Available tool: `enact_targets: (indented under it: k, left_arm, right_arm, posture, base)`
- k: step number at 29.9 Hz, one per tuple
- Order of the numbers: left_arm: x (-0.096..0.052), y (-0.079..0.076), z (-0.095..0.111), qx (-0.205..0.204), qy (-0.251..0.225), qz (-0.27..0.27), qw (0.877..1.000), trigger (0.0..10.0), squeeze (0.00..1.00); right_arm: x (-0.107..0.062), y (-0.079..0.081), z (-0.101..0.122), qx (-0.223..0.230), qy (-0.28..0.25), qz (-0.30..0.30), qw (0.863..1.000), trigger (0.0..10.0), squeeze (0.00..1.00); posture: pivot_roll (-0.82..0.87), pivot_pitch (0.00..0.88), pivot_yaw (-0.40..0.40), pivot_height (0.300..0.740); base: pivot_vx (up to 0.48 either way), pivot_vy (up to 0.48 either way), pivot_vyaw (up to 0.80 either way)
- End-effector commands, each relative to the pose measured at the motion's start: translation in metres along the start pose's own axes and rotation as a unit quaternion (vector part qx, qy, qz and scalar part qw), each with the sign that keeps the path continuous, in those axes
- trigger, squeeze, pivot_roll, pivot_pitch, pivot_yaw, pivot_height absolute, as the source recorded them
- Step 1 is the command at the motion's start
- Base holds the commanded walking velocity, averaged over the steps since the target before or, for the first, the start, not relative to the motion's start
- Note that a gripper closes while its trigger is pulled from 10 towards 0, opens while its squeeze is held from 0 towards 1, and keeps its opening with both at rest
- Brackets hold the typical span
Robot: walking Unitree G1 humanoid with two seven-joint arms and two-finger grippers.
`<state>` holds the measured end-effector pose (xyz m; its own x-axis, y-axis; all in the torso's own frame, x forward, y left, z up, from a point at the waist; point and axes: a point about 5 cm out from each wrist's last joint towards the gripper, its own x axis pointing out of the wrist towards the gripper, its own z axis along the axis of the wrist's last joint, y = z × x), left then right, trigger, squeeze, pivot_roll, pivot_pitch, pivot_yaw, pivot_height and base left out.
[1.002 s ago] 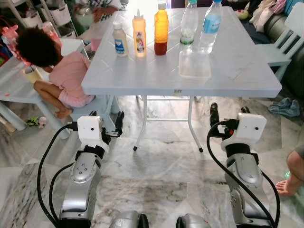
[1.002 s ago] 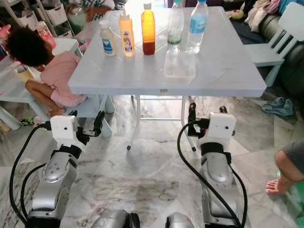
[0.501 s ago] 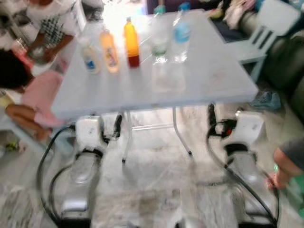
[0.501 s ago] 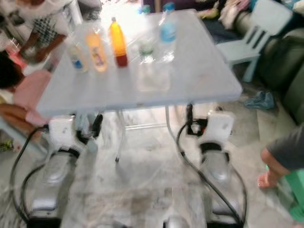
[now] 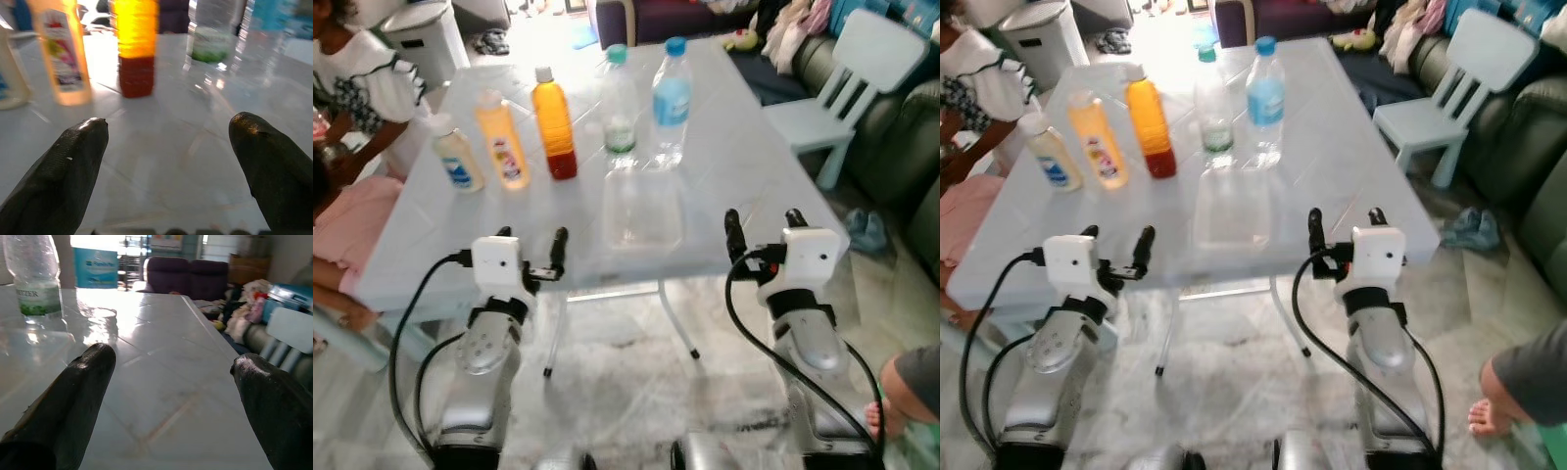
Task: Restocking fridge
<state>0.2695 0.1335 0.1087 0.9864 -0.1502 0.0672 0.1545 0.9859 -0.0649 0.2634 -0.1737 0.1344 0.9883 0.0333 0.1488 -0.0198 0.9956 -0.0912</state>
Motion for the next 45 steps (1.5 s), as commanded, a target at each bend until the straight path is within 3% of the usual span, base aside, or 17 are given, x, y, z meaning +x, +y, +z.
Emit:
enact_targets:
  k: [1,12,17,21,25,29,32,39,45]
  left_arm:
    - [-0.005,0.015,-0.001,0.011,0.003,0.026,1.000,10.0,0.00]
    - [-0.002,0.015,0.001,0.011,-0.002,0.027,1.000,10.0,0.00]
    - [-0.002,0.013,0.001,0.011,0.001,0.022,1.000,10.0,0.00]
    - [-0.003,0.014,0.000,0.012,0.002,0.023,1.000,10.0,0.00]
    - [-0.001,0.013,0.001,0.012,0.001,0.023,1.000,10.0,0.00]
    - [0.000,0.012,0.001,0.012,0.001,0.021,1.000,10.0,0.00]
    - [0.000,0.012,0.002,0.017,0.001,0.020,1.000,10.0,0.00]
    - [-0.002,0.017,0.004,0.020,0.000,0.026,0.999,10.0,0.00]
    - [-0.001,0.014,0.004,0.020,0.000,0.021,1.000,10.0,0.00]
  right_arm:
    - [0.000,0.009,0.000,0.009,-0.002,0.014,1.000,10.0,0.00]
    - [0.001,0.017,0.001,0.002,-0.012,0.043,0.999,10.0,0.00]
    - [-0.005,0.016,-0.006,0.012,0.012,0.008,1.000,10.0,0.00]
    - [-0.005,0.011,-0.012,0.045,0.034,-0.001,0.998,10.0,0.00]
    - [0.004,0.010,-0.010,0.066,0.035,0.021,0.997,10.0,0.00]
    - [0.013,0.020,-0.007,0.066,0.029,0.089,0.993,10.0,0.00]
    - [0.019,0.025,-0.008,0.081,0.040,0.107,0.990,10.0,0.00]
    - [0.025,0.020,-0.010,0.100,0.047,0.076,0.991,10.0,0.00]
    - [0.022,0.016,-0.004,0.087,0.026,0.067,0.994,10.0,0.00]
  posture:
    - [0.02,0.075,0.066,0.740]
    - [0.03,0.071,0.062,0.740]
    - [0.03,0.073,0.060,0.740]
    - [0.03,0.077,0.062,0.740]
    - [0.03,0.080,0.066,0.740]
    - [0.04,0.085,0.072,0.740]
    - [0.05,0.087,0.072,0.740]
    - [0.07,0.093,0.073,0.740]
    - [0.06,0.094,0.083,0.740]
  base:
    - [0.000,0.000,0.77]
    - [0.000,0.000,0.43]
    - [0.000,0.000,0.00]
    - [0.000,0.000,0.00]
    - [0.000,0.000,0.00]
    - [0.000,0.000,0.00]
    - [0.000,0.000,0.00]
    - [0.000,0.000,0.00]
    - [0.000,0.000,0.00]
